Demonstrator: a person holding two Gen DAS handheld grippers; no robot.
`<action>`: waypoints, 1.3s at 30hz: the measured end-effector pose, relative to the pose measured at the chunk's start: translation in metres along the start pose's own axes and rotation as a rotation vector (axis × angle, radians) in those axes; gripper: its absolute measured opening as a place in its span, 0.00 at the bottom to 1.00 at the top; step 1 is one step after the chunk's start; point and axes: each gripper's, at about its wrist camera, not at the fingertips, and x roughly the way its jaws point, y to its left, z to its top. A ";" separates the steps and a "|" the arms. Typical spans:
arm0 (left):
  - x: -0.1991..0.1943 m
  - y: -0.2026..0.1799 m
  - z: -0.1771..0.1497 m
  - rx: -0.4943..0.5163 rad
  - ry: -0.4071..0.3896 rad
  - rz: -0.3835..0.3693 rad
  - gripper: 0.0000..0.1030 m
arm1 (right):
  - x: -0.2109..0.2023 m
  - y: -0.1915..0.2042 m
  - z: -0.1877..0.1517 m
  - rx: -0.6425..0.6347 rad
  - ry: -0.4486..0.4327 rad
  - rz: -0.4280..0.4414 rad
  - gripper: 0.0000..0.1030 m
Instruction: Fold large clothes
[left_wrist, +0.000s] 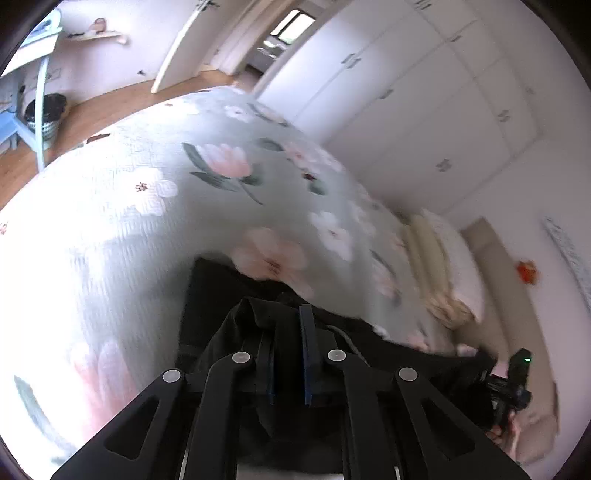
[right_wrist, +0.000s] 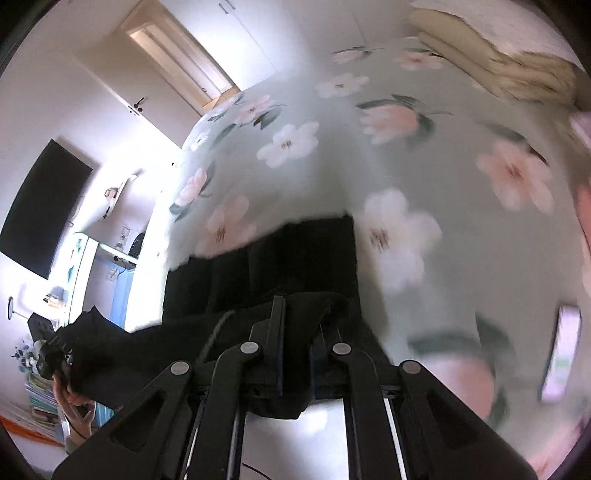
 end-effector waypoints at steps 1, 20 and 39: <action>0.019 0.010 0.006 -0.027 0.018 0.021 0.13 | 0.012 -0.001 0.009 -0.001 0.007 -0.005 0.12; 0.098 0.053 0.043 -0.045 0.286 0.005 0.21 | 0.152 -0.080 0.034 0.140 0.187 0.029 0.22; 0.022 0.063 0.055 0.179 0.424 0.089 0.67 | 0.097 -0.048 0.037 0.080 0.091 -0.055 0.75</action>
